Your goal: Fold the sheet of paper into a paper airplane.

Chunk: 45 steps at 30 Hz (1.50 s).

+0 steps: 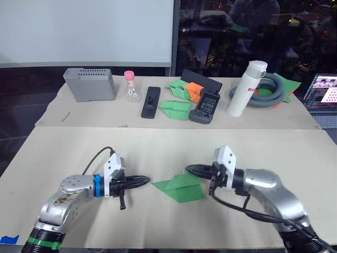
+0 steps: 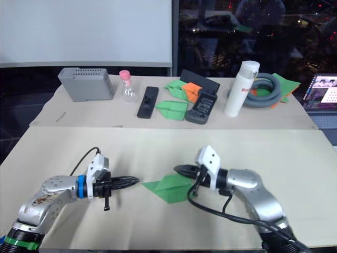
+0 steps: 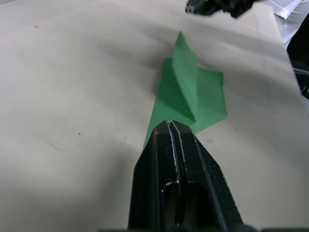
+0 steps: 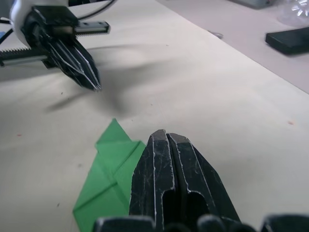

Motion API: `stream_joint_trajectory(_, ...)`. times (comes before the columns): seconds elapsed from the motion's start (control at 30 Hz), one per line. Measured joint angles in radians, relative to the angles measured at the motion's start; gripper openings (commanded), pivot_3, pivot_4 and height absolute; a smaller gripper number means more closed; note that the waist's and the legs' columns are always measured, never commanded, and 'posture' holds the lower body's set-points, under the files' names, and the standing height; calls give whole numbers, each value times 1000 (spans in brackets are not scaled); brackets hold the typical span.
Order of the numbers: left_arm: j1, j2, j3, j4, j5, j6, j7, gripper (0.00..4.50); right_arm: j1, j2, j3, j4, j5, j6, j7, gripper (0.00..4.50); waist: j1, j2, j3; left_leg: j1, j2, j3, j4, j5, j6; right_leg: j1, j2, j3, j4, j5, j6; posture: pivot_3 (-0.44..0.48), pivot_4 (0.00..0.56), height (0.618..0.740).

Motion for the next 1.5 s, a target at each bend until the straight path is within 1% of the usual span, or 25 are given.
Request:
stream_joint_trajectory(0.03, 1, 13, 6, -11, -11, 18, 0, 0, -5, -20, -15, 13, 20, 28, 13, 623, 1, 0, 0, 0, 0, 0, 1, 0, 0, 0, 1, 0, 0, 0, 0, 0, 150, 740)
stream_joint_trajectory(0.07, 2, 26, 6, -26, -21, 28, -1, 0, -12, -37, -23, 24, 33, 55, 24, 846, 1, 0, 0, 0, 0, 0, 1, 0, 0, 0, 2, -1, 0, 0, 0, 0, 150, 740)
stream_joint_trajectory(0.1, 4, 37, 6, -46, -28, 45, -6, 0, -18, -59, -26, 36, 60, 84, 46, 1259, 2, 0, 1, 0, 0, 0, 2, 0, 1, 0, 5, 0, 0, 0, 0, 0, 150, 740)
stream_joint_trajectory(0.17, 10, 58, 5, -72, -35, 63, -13, 0, -23, -85, -27, 63, 83, 119, 79, 1907, 2, 0, 1, 0, 1, 1, 2, 0, 1, 1, 6, 0, 0, 0, 0, 0, 150, 740)
stream_joint_trajectory(0.2, 12, 65, 5, -75, -35, 65, -15, 0, -27, -86, -26, 83, 86, 121, 87, 2320, 2, 0, 1, 0, 1, 1, 3, 0, 1, 1, 6, 0, 0, 0, 0, 0, 150, 740)
stream_joint_trajectory(0.27, 13, 69, -1, -77, -15, 57, -7, 0, -56, -82, -16, 152, 79, 121, 96, 2953, 2, 0, 1, 0, 1, 2, 3, 0, 1, 1, 8, 0, 0, 0, 0, 0, 150, 740)
stream_joint_trajectory(0.33, 13, 69, -12, -76, 12, 52, 7, 0, -83, -79, -2, 209, 73, 121, 106, 2953, 2, 0, 1, 0, 1, 2, 4, 0, 1, 1, 9, 0, 1, 0, 0, 0, 150, 740)
stream_joint_trajectory(0.53, 45, 70, -11, -75, 18, 51, 22, 0, -146, -50, 75, 313, 24, 90, 164, 2953, 1, 0, 1, -1, 1, 2, 4, 0, 1, 0, 11, 1, 1, 0, 0, 0, 150, 740)
stream_joint_trajectory(0.67, 59, 70, -1, -76, 34, 33, 43, 0, -177, -35, 104, 365, 8, 76, 202, 2953, 3, 0, 1, -1, 1, 2, 4, 0, 1, 0, 11, 1, 1, 0, 0, 0, 150, 740)
stream_joint_trajectory(0.7, 62, 70, 2, -76, 35, 32, 46, 0, -183, -31, 107, 369, 8, 71, 212, 2444, 3, 0, 1, -1, 1, 2, 4, 0, 1, 0, 11, 1, 1, 0, 0, 0, 150, 740)
stream_joint_trajectory(0.77, 72, 70, 2, -78, 36, 26, 52, 0, -187, -31, 110, 369, 8, 64, 227, 1845, 4, 0, 1, -1, 1, 2, 4, 0, 1, 0, 11, 1, 1, 0, 0, 0, 150, 740)
stream_joint_trajectory(0.87, 84, 70, 2, -80, 36, 25, 55, 0, -187, -30, 113, 369, 8, 59, 246, 732, 5, 0, 1, -1, 1, 2, 4, 0, 1, 0, 11, 1, 1, 0, 0, 0, 150, 740)
stream_joint_trajectory(0.9, 85, 70, 2, -82, 35, 25, 55, 0, -187, -28, 113, 369, 8, 58, 249, 452, 4, 0, 1, -1, 1, 2, 4, 0, 1, 0, 10, 1, 1, 0, 0, 0, 150, 740)
stream_joint_trajectory(0.93, 85, 70, 2, -84, 35, 25, 55, 0, -187, -27, 113, 369, 9, 58, 253, 38, 4, 0, 1, -1, 1, 2, 4, 0, 1, 0, 10, 1, 1, 0, 0, 0, 150, 740)
stream_joint_trajectory(1.1, 85, 83, 1, -84, 56, 16, 55, 0, -187, -37, 112, 350, 14, 62, 281, 38, 4, 1, 1, -1, 1, 2, 4, 0, 1, 0, 10, 1, 2, 0, 0, 0, 150, 740)
stream_joint_trajectory(1.2, 81, 83, 0, -84, 56, 16, 53, 0, -205, -24, 109, 339, 15, 42, 284, 38, 4, 1, 1, -1, 1, 2, 4, 0, 0, -1, 9, 1, 2, 0, 0, 0, 150, 740)
stream_joint_trajectory(1.3, 66, 83, -2, -81, 56, 16, 49, 0, -267, 10, 80, 338, 11, -52, 276, 38, 0, 1, 1, -1, 1, 2, 4, 1, -1, -1, 10, 1, 3, 0, 0, 0, 150, 740)
stream_joint_trajectory(1.37, 59, 83, -2, -72, 56, 16, 46, 0, -305, 12, 60, 335, -5, -121, 275, 38, 1, 1, 1, -1, 1, 2, 4, 2, -3, -1, 10, 1, 3, 0, 0, 0, 150, 740)
stream_joint_trajectory(1.43, 55, 83, -2, -59, 60, 13, 43, 0, -330, 9, 61, 334, -73, -259, 276, 38, 1, 1, 1, -1, 1, 2, 4, 5, -8, -1, 12, 0, 3, 0, 0, 0, 150, 740)
stream_joint_trajectory(1.5, 44, 83, -12, -39, 89, -8, 47, 0, -342, 21, 68, 340, -147, -414, 266, 38, 2, 1, 1, -1, 0, 2, 4, 5, -9, -1, 12, 0, 3, 0, 0, 0, 150, 740)
